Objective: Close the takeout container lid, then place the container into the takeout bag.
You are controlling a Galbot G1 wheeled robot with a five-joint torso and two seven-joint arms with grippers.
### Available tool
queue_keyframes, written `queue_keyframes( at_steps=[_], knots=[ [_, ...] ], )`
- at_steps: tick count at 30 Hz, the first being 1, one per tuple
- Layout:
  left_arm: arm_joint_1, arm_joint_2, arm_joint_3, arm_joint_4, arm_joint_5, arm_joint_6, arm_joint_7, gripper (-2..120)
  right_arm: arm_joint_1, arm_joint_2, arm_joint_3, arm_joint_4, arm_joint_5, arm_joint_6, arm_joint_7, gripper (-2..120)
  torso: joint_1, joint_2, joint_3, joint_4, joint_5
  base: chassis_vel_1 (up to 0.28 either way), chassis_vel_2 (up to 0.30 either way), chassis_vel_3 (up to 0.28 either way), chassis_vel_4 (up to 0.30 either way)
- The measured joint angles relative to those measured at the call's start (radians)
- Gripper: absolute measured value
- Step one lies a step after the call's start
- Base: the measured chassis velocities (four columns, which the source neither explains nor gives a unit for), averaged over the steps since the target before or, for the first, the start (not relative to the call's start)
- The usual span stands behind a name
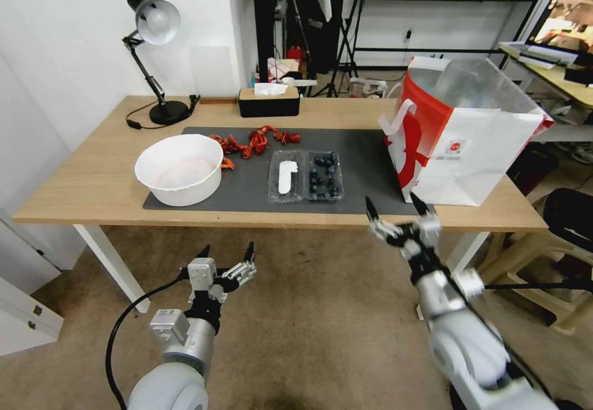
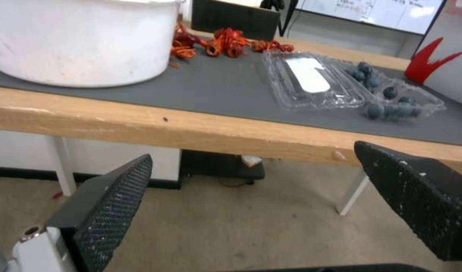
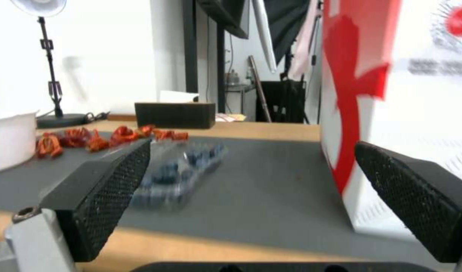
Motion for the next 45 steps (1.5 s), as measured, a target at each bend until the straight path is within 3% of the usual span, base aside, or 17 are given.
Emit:
queue_keyframes(
  at_steps=[5, 13, 17, 22, 24, 25, 27, 29, 30, 32, 33, 35, 40, 45],
  knots=[
    [0.005, -0.007, 0.001, -0.006, -0.001, -0.002, 0.000, 100, -0.074, 0.052, -0.005, -0.004, -0.030, 0.069, -0.014, 100, 0.000, 0.000, 0.000, 0.0001, -0.0001, 0.000, 0.000, 0.000, 0.000],
    [-0.001, -0.003, 0.003, -0.031, -0.068, -0.004, -0.014, 100, -0.096, 0.098, -0.022, -0.009, -0.054, 0.080, -0.028, 100, 0.000, 0.000, 0.000, 0.0001, -0.0002, 0.000, 0.000, 0.000, 0.000],
    [-0.055, 0.026, 0.024, -0.054, -0.230, 0.021, -0.065, 100, -0.101, 0.121, -0.034, -0.010, -0.071, 0.071, -0.034, 100, 0.000, 0.000, 0.000, 0.0004, -0.0001, 0.000, 0.000, 0.000, 0.000],
    [-0.150, 0.085, 0.051, -0.015, -0.368, 0.028, -0.080, 100, -0.135, 0.148, -0.029, 0.005, -0.084, 0.067, -0.038, 100, 0.000, 0.000, 0.000, -0.0002, -0.0005, 0.000, 0.000, 0.000, 0.000],
    [-0.217, 0.135, 0.068, 0.011, -0.513, 0.031, -0.090, 100, -0.156, 0.163, -0.022, 0.017, -0.095, 0.063, -0.040, 100, 0.000, 0.000, 0.000, 0.0000, -0.0003, 0.000, 0.000, 0.000, 0.000],
    [-0.217, 0.135, 0.068, 0.011, -0.513, 0.031, -0.090, 100, -0.156, 0.163, -0.022, 0.017, -0.095, 0.063, -0.040, 100, 0.000, 0.000, 0.000, 0.0000, -0.0003, 0.000, 0.000, 0.000, 0.000],
    [-0.275, 0.162, 0.080, 0.020, -0.666, 0.048, -0.104, 100, -0.168, 0.172, -0.015, 0.021, -0.104, 0.062, -0.040, 100, 0.000, 0.000, 0.000, 0.0000, -0.0002, 0.000, 0.000, 0.000, 0.000],
    [-0.346, 0.169, 0.093, 0.023, -0.859, 0.094, -0.153, 100, -0.180, 0.182, -0.008, 0.022, -0.114, 0.062, -0.041, 100, 0.000, 0.000, 0.000, 0.0002, 0.0000, 0.000, 0.000, 0.000, 0.000],
    [-0.346, 0.169, 0.093, 0.023, -0.859, 0.094, -0.153, 100, -0.180, 0.182, -0.008, 0.022, -0.114, 0.062, -0.041, 100, 0.000, 0.000, 0.000, 0.0002, 0.0000, 0.000, 0.000, 0.000, 0.000],
    [-0.431, 0.153, 0.116, 0.024, -1.033, 0.138, -0.237, 100, -0.191, 0.191, 0.001, 0.021, -0.129, 0.065, -0.052, 100, 0.000, 0.000, 0.000, 0.0002, -0.0001, 0.000, 0.000, 0.000, 0.000],
    [-0.431, 0.153, 0.116, 0.024, -1.033, 0.138, -0.237, 100, -0.191, 0.191, 0.001, 0.021, -0.129, 0.065, -0.052, 100, 0.000, 0.000, 0.000, 0.0002, -0.0001, 0.000, 0.000, 0.000, 0.000],
    [-0.524, 0.127, 0.154, 0.033, -1.135, 0.154, -0.325, 100, -0.198, 0.200, 0.006, 0.022, -0.143, 0.069, -0.056, 100, 0.000, 0.000, 0.000, -0.0001, 0.0002, 0.000, 0.000, 0.000, 0.000],
    [-0.662, 0.085, 0.264, 0.100, -1.164, 0.134, -0.396, 100, -0.207, 0.214, 0.013, 0.022, -0.158, 0.074, -0.057, 100, 0.000, 0.000, 0.000, -0.0002, 0.0002, 0.000, 0.000, 0.000, 0.000],
    [-0.715, 0.066, 0.340, 0.164, -1.144, 0.102, -0.421, 100, -0.215, 0.225, 0.021, 0.022, -0.169, 0.082, -0.057, 100, 0.000, 0.000, 0.000, 0.0001, 0.0000, 0.000, 0.000, 0.000, 0.000]
  ],
)
